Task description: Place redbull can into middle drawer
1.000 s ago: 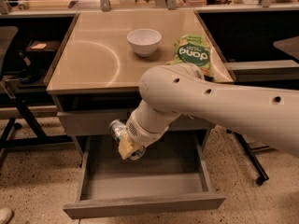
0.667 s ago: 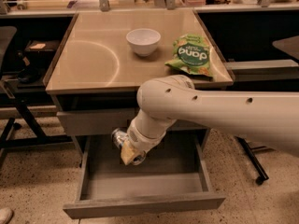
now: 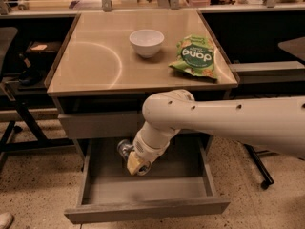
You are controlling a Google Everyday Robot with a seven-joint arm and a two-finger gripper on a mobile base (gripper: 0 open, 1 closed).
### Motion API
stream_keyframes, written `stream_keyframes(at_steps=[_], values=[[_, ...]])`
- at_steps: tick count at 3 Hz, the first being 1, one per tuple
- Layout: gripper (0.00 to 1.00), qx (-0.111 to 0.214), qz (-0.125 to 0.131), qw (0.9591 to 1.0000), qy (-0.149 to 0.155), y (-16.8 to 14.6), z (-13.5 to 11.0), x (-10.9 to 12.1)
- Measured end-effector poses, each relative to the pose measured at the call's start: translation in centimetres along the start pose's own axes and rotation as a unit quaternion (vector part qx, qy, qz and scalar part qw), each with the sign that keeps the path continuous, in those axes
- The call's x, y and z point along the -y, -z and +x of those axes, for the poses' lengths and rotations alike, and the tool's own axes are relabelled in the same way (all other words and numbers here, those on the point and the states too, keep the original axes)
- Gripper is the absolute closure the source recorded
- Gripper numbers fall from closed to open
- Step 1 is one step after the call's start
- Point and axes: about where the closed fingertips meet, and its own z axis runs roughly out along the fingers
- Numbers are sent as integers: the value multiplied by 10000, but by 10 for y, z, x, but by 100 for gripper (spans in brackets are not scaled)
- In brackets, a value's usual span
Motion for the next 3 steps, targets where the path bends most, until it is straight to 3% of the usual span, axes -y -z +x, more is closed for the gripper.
stream_keyframes(at_steps=[1,3], values=[[100,17,-202,9997,-166,-39,6,7],[100,-176,-734,9969,-211,-141,19,34]])
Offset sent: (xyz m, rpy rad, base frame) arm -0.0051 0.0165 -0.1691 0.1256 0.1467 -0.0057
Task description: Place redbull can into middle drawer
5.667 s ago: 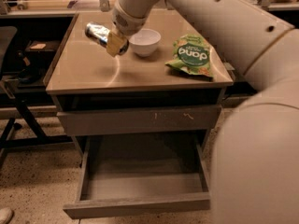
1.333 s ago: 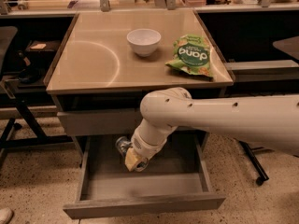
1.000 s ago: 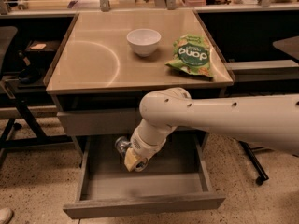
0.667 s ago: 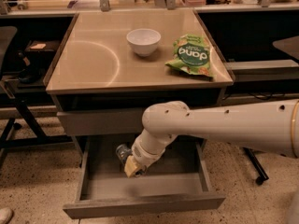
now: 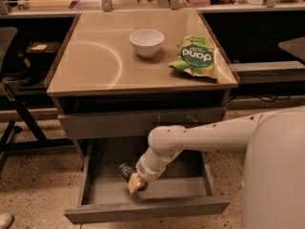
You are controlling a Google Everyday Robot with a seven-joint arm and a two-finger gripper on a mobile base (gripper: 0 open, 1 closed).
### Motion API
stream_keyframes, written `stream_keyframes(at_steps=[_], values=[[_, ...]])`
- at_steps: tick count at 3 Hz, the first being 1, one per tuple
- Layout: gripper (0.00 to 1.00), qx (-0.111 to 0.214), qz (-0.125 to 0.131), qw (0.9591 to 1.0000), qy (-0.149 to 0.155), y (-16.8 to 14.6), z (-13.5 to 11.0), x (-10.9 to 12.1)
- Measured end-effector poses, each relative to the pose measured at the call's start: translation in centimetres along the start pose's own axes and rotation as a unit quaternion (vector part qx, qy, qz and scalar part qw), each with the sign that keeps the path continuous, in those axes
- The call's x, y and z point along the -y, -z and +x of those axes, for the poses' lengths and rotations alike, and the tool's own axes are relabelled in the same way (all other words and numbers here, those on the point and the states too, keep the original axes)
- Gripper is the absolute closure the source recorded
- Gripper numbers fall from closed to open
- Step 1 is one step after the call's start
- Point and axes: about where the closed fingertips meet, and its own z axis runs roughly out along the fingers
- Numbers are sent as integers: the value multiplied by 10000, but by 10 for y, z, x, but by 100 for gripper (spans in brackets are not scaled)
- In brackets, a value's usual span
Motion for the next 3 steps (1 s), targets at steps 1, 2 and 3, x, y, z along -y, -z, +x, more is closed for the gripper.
stream_keyframes(at_steps=[1,2,3], values=[[100,-77,-61,9999,-32,-9,5,1],[100,-56,-65,9998,-161,-17,6,5],[100,10,21,9996,-299,-33,0,28]])
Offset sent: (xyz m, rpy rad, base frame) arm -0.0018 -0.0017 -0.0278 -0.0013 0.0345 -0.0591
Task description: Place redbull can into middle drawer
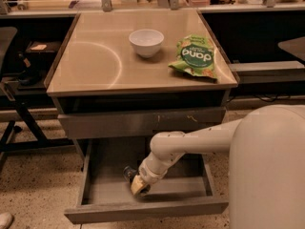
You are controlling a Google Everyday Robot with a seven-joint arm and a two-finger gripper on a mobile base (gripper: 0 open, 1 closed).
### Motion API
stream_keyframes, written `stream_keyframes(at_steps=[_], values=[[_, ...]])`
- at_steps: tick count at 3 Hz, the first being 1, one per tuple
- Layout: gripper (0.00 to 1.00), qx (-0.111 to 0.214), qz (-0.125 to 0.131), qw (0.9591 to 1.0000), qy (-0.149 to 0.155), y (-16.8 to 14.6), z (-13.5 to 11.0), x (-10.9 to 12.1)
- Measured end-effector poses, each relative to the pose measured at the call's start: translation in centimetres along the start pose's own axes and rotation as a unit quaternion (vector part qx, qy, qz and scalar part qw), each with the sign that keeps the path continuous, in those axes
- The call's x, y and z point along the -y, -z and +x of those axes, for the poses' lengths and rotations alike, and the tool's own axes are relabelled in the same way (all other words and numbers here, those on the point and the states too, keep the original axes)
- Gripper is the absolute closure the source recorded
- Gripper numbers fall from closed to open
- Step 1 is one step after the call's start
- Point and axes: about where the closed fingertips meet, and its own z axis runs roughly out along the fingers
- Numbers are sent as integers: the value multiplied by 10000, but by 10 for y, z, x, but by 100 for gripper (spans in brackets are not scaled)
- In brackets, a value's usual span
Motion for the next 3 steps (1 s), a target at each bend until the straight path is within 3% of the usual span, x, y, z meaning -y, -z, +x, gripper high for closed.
stream_keyframes(at_steps=[2,3], values=[[100,93,64,9997,-210,-27,-10,47],[100,170,-23,9993,-317,-37,-12,63]])
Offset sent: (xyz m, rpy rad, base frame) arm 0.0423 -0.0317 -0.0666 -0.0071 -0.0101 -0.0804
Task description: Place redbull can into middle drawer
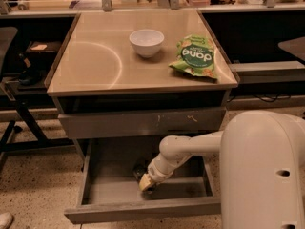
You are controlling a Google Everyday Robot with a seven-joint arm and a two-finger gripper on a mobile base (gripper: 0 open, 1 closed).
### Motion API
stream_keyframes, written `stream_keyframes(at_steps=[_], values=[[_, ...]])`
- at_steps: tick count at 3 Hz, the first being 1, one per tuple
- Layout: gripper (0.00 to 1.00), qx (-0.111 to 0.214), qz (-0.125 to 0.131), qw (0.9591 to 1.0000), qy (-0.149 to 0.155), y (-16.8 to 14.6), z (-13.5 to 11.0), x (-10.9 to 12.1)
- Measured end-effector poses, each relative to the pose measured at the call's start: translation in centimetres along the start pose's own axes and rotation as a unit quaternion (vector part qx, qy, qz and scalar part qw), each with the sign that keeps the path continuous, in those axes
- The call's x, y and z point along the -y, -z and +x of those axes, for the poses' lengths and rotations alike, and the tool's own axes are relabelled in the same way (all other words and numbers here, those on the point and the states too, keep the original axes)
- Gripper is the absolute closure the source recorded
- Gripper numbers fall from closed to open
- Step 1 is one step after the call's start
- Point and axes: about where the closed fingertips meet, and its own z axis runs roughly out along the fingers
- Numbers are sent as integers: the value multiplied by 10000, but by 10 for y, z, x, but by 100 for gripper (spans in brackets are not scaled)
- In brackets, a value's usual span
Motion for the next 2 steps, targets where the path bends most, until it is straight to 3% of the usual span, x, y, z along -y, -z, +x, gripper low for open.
stream_keyframes(at_steps=[1,2], values=[[89,16,-23,10000,-23,-3,-1,4],[67,16,-23,10000,-23,-3,-1,4]])
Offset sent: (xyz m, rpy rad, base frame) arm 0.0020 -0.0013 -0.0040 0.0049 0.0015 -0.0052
